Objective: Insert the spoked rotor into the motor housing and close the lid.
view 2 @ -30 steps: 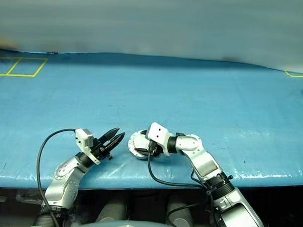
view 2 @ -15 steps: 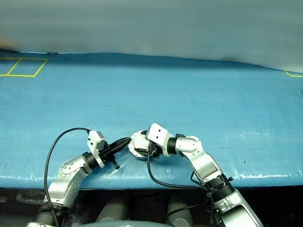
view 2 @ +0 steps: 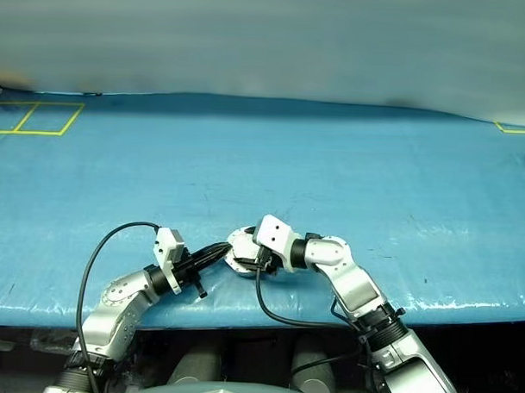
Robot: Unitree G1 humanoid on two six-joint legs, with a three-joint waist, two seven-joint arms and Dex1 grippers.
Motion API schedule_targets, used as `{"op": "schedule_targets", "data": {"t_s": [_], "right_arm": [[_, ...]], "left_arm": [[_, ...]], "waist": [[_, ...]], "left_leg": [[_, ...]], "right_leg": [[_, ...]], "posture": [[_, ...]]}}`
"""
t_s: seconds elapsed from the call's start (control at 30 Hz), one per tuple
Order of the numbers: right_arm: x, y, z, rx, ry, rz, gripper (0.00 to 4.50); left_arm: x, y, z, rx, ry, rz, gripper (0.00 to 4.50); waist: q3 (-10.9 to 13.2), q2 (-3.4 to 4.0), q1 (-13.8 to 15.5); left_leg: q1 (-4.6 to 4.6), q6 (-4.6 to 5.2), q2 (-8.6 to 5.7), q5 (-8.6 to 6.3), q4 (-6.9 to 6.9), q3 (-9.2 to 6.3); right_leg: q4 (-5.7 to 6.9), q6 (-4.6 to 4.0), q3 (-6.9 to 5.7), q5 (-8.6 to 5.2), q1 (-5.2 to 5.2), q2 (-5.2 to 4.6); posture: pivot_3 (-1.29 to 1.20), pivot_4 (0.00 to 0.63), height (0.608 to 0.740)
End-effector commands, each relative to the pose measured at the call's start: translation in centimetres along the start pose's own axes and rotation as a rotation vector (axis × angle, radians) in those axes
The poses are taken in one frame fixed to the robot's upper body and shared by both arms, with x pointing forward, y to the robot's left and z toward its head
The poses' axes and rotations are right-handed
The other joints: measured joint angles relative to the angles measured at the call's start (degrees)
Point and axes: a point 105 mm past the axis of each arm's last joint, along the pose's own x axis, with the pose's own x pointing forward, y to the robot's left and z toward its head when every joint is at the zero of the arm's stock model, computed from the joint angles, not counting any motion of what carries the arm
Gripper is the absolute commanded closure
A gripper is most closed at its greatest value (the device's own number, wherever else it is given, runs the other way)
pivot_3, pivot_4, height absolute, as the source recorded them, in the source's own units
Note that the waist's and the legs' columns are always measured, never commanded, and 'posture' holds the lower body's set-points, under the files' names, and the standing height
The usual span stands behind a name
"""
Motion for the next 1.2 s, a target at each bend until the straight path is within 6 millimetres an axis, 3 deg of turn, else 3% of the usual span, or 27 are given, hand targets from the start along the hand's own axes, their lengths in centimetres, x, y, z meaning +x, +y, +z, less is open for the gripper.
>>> {"op": "schedule_targets", "data": {"t_s": [0.03,0.1,0.17,0.27,0.37,0.47,0.53,0.6,0.83,1.2], "right_arm": [[-0.7,-0.5,-2.0,0.048,0.083,-0.039,1.51],[-1.0,-0.5,-1.4,0.053,0.057,-0.034,1.51],[-1.6,-0.2,-0.5,0.041,0.028,-0.010,0.78],[-2.6,-0.2,2.0,0.042,-0.087,-0.029,0.02],[-4.2,-0.6,3.8,0.041,-0.161,-0.074,0.02],[-6.0,-1.2,4.1,0.122,-0.211,-0.107,0.02],[-7.2,-1.9,3.4,0.254,-0.240,-0.151,0.02],[-8.1,-2.5,1.4,0.458,-0.235,-0.183,0.02],[-8.4,-0.2,-2.8,0.846,-0.173,-0.099,0.02],[-6.0,2.1,-3.0,1.093,-0.223,0.008,0.02]], "left_arm": [[0.8,-1.8,-1.3,-0.009,0.065,-0.077,4.46],[0.7,-1.8,-1.4,-0.005,0.069,-0.076,4.46],[0.7,-1.8,-1.6,-0.005,0.077,-0.073,4.50],[0.6,-1.8,-1.6,-0.001,0.079,-0.072,4.50],[0.7,-1.8,-1.5,0.005,0.071,-0.069,4.50],[0.7,-1.8,-1.4,-0.005,0.064,-0.064,4.50],[0.7,-1.8,-1.5,-0.005,0.062,-0.063,4.50],[0.7,-1.8,-1.5,-0.005,0.060,-0.062,4.50],[0.8,-1.9,-1.4,0.002,0.056,-0.069,4.50],[0.3,-1.6,-1.4,0.015,0.062,-0.049,4.50]], "waist": [[0.00,0.00,0.10],[0.01,0.01,0.26],[0.02,0.03,0.66],[0.04,0.03,1.09],[0.08,0.09,1.14],[0.09,0.09,1.29],[0.10,0.08,1.47],[0.11,0.07,1.60],[0.20,0.21,1.57],[0.20,0.21,1.44]], "left_leg": [[-0.03,0.00,-0.02,0.00,0.00,0.00],[-0.14,0.00,-0.06,0.00,0.01,-0.03],[-0.29,0.01,-0.09,0.00,0.02,-0.08],[-0.46,0.10,-0.24,-0.03,0.02,-0.24],[-0.54,0.47,-0.27,-0.12,0.02,-0.26],[-0.67,0.50,-0.26,-0.30,-0.02,-0.30],[-0.66,0.55,-0.28,-0.46,-0.03,-0.34],[-0.66,0.60,-0.31,-0.56,0.01,-0.34],[-0.65,0.66,-0.29,-0.63,0.12,-0.28],[-0.64,0.67,-0.28,-0.64,0.16,-0.28]], "right_leg": [[-0.01,0.00,-0.03,0.00,-0.01,-0.04],[-0.01,0.00,-0.07,0.00,-0.08,-0.07],[-0.01,0.00,-0.12,0.00,-0.18,-0.07],[0.00,0.01,-0.16,0.01,-0.20,-0.08],[0.01,0.05,-0.17,0.04,-0.25,-0.06],[0.02,0.19,-0.17,-0.01,-0.14,0.00],[0.01,0.26,-0.17,-0.15,-0.07,0.01],[0.01,0.26,-0.15,-0.21,-0.02,0.01],[-0.01,0.28,-0.14,-0.24,0.00,-0.01],[0.01,0.29,-0.15,-0.24,0.02,0.01]], "posture": [[0.00,0.150,0.740],[0.00,0.150,0.740],[0.00,0.150,0.740],[0.00,0.150,0.740],[0.00,0.150,0.740],[0.00,0.150,0.740],[0.00,0.150,0.740],[0.00,0.150,0.740],[0.00,0.150,0.740],[0.00,0.150,0.740]]}}
